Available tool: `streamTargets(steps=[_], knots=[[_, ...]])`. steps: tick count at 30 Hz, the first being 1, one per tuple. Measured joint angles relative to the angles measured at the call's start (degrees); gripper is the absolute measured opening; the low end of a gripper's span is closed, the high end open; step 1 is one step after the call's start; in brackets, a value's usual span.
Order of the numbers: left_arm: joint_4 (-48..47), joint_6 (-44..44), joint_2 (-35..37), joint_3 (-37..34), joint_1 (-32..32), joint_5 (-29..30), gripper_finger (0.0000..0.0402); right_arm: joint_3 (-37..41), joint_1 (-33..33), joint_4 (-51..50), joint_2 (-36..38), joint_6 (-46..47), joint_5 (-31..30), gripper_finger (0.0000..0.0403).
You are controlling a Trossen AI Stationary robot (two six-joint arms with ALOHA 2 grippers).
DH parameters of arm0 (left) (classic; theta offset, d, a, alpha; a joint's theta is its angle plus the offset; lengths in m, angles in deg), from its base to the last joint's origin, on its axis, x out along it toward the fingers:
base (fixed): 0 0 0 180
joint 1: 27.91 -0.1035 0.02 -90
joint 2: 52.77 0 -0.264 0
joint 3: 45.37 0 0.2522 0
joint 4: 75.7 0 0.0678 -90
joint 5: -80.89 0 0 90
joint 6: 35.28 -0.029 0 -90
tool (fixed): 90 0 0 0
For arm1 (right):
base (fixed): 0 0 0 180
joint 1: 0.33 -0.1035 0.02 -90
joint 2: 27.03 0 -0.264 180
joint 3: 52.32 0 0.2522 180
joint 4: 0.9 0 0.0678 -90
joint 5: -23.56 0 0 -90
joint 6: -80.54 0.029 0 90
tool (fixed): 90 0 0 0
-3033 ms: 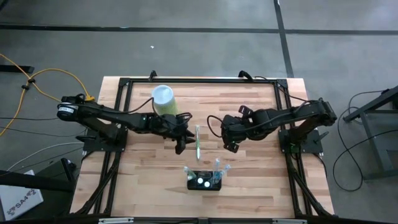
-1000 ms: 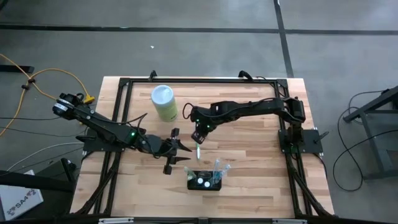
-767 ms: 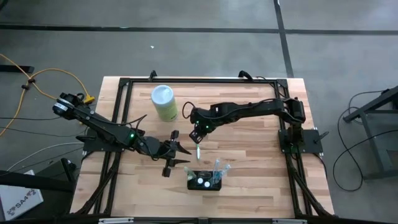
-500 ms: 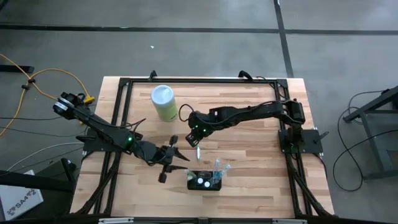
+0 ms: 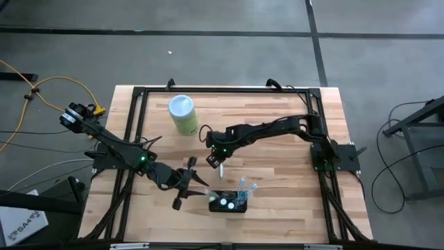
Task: Pick & Place toothbrushing station
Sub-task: Put the green toothbrush into the mesh organizer
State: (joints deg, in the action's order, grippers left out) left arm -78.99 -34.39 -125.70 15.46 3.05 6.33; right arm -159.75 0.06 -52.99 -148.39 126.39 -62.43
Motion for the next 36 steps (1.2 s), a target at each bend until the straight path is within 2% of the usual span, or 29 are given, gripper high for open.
streamTargets(steps=[8, 15, 20, 36], knots=[[-0.2, 0.0, 0.0, 0.0, 0.0, 0.0, 0.0136, 0.0, 0.5, -0.6, 0.0, -1.1, 1.7, 0.0081], [-0.4, 0.0, 0.0, 0.0, 0.0, 0.0, 0.0136, 0.0, 0.8, -2.3, 0.0, -0.9, 1.8, 0.0138], [-1.4, 0.0, 0.0, 0.0, 0.0, 0.0, 0.0136, 0.0, 0.8, -2.3, 0.0, 0.0, -1.0, 0.0169], [-1.4, 0.1, 0.0, 0.0, 0.4, -0.3, 0.0136, -0.1, 0.9, -4.3, -1.4, 2.9, -1.8, 0.0161]])
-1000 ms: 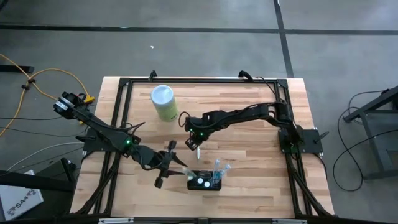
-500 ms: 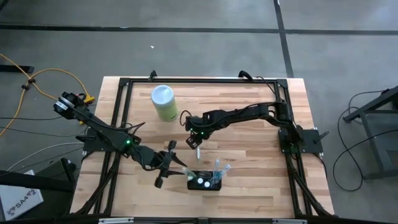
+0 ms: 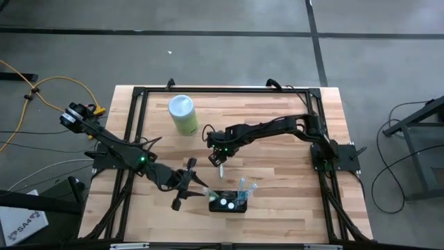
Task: Pick & Place toothbrushing station
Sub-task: Put the green toothbrush into the mesh organizer
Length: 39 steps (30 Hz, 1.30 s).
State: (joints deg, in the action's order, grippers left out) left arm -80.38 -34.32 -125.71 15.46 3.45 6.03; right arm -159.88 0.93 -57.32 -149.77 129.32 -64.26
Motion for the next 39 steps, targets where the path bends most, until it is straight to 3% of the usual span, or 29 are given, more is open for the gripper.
streamTargets(steps=[5, 15, 19, 26, 39], knots=[[0.5, -1.5, 0.0, 0.0, 1.4, 0.0, 0.0136, 0.1, 0.0, 0.5, -2.4, 0.8, 2.9, 0.016], [1.2, -3.1, 0.0, 0.0, 3.4, -0.2, 0.0136, 0.1, 0.0, 1.1, -3.1, 2.7, 2.3, 0.0156], [1.3, -3.1, 0.0, 0.0, 3.4, -0.2, 0.0136, 0.1, 0.0, 0.9, -3.1, 3.7, 2.7, 0.0118], [1.3, -3.1, 0.0, 0.0, 3.3, -0.2, 0.0136, 0.1, 0.3, 1.1, -3.1, 3.5, 4.4, 0.0014], [1.3, -3.2, 0.0, 0.0, 3.3, 0.0, 0.0136, 0.1, 1.2, 1.3, -3.1, 2.0, 5.5, 0.0006]])
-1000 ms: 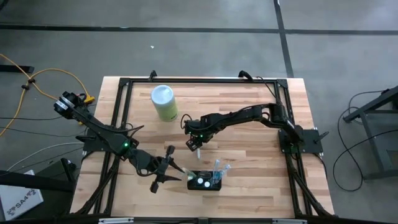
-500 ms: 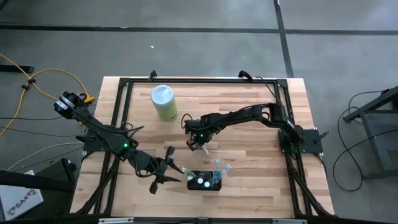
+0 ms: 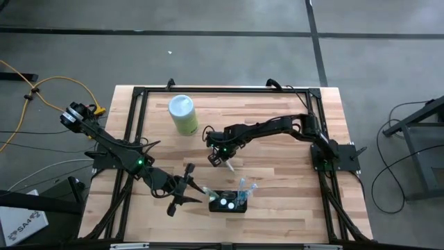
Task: Pick & Place toothbrushing station
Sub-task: Put the green toothbrush into the mesh organizer
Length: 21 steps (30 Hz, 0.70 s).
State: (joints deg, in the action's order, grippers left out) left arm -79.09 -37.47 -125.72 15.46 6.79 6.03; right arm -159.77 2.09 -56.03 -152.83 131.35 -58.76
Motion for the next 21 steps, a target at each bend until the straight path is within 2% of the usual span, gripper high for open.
streamTargets(steps=[5, 9, 21], knots=[[0.5, 0.0, 0.0, 0.0, 0.0, 0.0, 0.0136, 0.0, 0.1, -0.3, 1.5, -1.1, -0.3, 0.0005], [4.4, -1.2, 0.0, 0.0, 0.0, 0.0, 0.0136, 0.0, 0.3, -1.0, 4.2, -1.6, -2.3, 0.0005], [5.3, -3.8, 0.0, 0.0, -1.3, -0.1, 0.0136, 0.1, -0.6, -4.7, 14.7, -5.1, -15.5, 0.0004]])
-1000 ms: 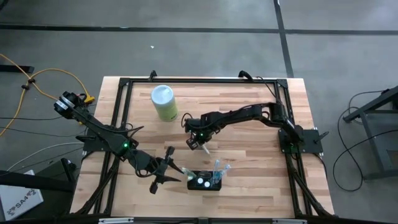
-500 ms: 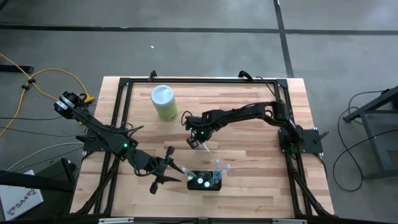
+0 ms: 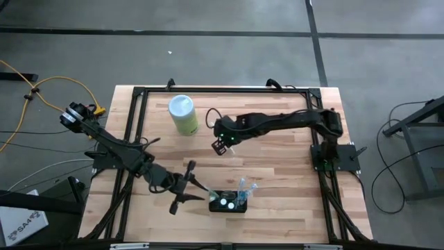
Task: Pick & Place toothbrushing station
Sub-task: Put the green toothbrush into the mesh organizer
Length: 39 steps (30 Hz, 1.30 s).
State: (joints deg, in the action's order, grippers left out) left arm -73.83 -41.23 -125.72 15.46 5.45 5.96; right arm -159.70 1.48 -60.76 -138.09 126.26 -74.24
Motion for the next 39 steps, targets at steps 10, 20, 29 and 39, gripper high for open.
streamTargets(steps=[10, 20, 29, 39], knots=[[-0.2, 3.2, 0.0, 0.0, -2.6, -0.1, 0.0136, -0.1, -6.7, -2.3, 10.3, -2.5, -13.8, 0.0004], [2.6, 3.0, 0.1, 0.0, -3.1, 0.4, 0.0136, 0.0, -15.8, -5.7, 12.0, -5.4, -24.5, 0.0004], [2.6, -2.4, 0.2, 0.0, -9.7, 6.3, 0.0136, 0.0, -20.3, -6.2, 13.5, -7.1, -27.9, 0.0004], [9.3, -3.7, 0.6, 0.0, -16.0, 2.5, 0.0136, -0.1, -25.4, -5.1, 19.6, -9.9, -34.5, 0.0004]])
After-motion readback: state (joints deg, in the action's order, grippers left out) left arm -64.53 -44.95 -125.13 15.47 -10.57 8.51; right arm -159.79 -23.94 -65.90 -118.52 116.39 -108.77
